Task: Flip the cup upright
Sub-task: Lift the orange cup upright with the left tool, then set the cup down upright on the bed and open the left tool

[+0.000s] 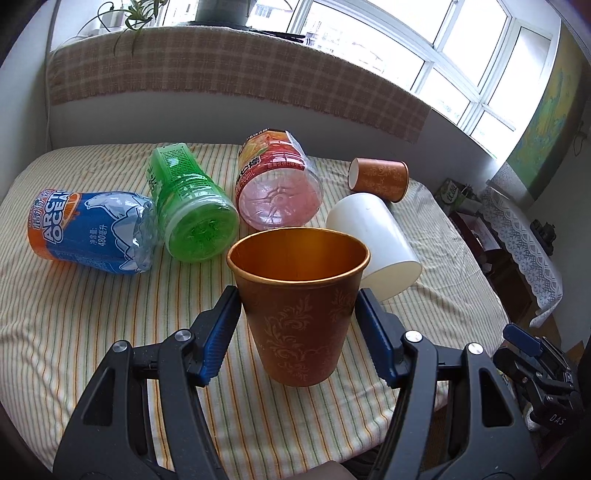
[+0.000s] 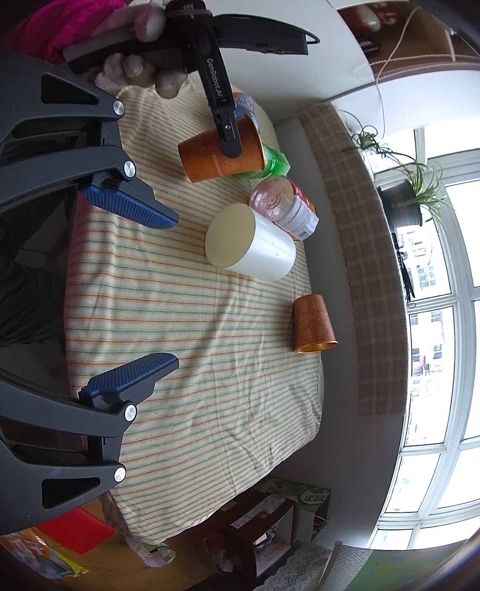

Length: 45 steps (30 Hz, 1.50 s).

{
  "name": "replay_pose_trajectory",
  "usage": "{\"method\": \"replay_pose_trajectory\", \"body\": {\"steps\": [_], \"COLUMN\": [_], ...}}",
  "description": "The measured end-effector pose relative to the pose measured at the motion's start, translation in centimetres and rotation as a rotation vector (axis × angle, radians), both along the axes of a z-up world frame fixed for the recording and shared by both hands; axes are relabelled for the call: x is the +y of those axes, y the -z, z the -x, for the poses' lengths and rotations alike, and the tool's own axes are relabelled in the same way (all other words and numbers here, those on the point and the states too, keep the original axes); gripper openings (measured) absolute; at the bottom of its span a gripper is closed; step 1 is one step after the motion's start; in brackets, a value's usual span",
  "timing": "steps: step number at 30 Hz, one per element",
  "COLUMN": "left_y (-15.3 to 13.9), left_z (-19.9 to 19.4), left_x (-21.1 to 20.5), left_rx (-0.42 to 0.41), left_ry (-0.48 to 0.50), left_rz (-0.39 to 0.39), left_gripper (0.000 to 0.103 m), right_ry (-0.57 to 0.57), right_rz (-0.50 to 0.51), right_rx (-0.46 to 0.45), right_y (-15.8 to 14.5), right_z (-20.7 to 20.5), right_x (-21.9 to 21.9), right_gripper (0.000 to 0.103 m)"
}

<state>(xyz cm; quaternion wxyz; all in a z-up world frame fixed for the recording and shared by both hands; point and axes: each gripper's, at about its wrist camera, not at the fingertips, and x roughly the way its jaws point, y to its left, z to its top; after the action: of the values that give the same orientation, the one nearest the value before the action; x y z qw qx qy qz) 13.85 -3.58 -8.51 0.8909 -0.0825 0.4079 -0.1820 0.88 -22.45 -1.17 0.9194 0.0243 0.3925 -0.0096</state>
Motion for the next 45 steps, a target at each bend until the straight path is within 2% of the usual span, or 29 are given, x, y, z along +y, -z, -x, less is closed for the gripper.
{"method": "replay_pose_trajectory", "body": {"steps": [3, 11, 26, 28, 30, 36, 45], "left_y": [0.5, 0.4, 0.6, 0.7, 0.7, 1.0, 1.1], "left_z": [0.1, 1.1, 2.5, 2.6, 2.8, 3.0, 4.6], "left_x": [-0.5, -1.2, -0.5, -0.4, -0.3, -0.1, 0.8], "left_rx": [-0.026, -0.052, 0.006, 0.008, 0.008, 0.031, 0.033], "left_ry": [-0.004, 0.011, 0.036, 0.039, 0.04, 0.053, 0.049], "left_rz": [-0.041, -0.084, -0.029, -0.029, -0.027, -0.019, -0.032], "left_gripper": [0.066, 0.066, 0.066, 0.069, 0.078, 0.082, 0.083], "right_ry": [-0.003, 0.0, -0.025, -0.028, -0.03, -0.035, -0.047], "right_rz": [-0.003, -0.022, -0.025, -0.022, -0.022, -0.023, -0.019], "right_rx": [0.003, 0.005, -0.002, -0.005, -0.009, -0.013, -0.029], "right_y": [0.1, 0.1, -0.3, -0.4, -0.5, -0.7, -1.1], "right_z": [0.1, 0.1, 0.4, 0.4, 0.5, 0.7, 0.8], "right_x": [0.0, -0.3, 0.5, 0.6, 0.7, 1.0, 1.4], "right_gripper": [0.069, 0.069, 0.069, 0.069, 0.069, 0.069, 0.069]}}
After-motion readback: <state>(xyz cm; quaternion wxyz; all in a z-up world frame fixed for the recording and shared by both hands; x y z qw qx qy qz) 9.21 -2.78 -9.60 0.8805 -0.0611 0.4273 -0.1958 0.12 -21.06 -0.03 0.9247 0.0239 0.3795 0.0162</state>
